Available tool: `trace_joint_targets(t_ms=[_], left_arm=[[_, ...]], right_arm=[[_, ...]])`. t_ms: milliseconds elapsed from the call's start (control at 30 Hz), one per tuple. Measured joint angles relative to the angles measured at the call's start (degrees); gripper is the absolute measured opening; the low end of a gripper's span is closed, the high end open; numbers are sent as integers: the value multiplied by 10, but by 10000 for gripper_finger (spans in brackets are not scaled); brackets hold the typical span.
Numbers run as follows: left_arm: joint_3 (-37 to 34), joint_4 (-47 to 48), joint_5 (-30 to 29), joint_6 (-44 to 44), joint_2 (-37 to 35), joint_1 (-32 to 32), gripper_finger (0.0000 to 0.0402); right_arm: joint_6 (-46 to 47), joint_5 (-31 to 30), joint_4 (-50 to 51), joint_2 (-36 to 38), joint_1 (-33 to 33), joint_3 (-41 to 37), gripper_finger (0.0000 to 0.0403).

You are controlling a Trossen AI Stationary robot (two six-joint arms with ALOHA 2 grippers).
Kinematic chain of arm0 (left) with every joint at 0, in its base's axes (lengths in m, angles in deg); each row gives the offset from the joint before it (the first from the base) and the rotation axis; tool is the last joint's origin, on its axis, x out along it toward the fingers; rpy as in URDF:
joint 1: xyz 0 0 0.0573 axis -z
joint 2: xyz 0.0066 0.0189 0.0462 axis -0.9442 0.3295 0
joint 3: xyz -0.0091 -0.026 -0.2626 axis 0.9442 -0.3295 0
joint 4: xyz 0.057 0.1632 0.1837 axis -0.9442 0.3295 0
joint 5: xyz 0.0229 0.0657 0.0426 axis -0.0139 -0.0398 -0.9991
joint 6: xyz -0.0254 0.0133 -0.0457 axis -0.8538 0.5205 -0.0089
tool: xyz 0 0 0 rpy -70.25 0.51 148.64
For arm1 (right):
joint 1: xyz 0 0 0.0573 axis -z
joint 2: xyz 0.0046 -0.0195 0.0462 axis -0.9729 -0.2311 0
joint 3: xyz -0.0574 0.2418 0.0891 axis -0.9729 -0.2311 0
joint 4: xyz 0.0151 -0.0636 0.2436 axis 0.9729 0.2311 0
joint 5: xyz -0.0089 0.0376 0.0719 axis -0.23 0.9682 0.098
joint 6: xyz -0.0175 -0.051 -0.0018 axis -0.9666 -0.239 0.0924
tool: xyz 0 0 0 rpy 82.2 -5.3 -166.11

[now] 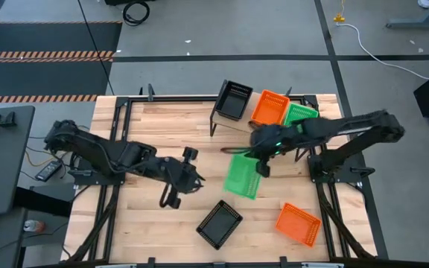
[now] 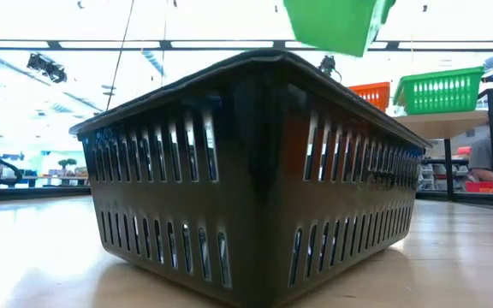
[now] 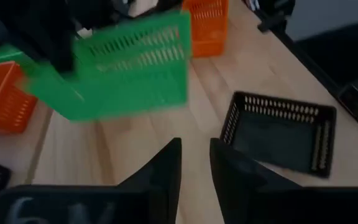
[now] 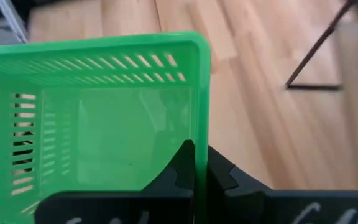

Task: Stack baskets on shelf by color
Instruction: Stack the green bin on top of the stacked green bins on the shelf

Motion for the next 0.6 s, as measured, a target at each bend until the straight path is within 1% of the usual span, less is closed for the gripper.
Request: trace_joint_targets(t_ms=[200, 400, 500, 600], left_arm=[[-138, -132, 41, -22, -45, -46, 84], [-282, -326, 88, -31, -95, -94, 83], [-336, -385, 98, -32, -114, -113, 82], [-371, -401, 109, -32, -124, -128, 82]], right_arm=[[-29, -4, 25, 107, 40, 0, 6], [-41, -8, 88, 188, 107, 1, 6], [-55, -24, 133, 212, 135, 1, 6], [-69, -35, 174, 229, 159, 1, 7]])
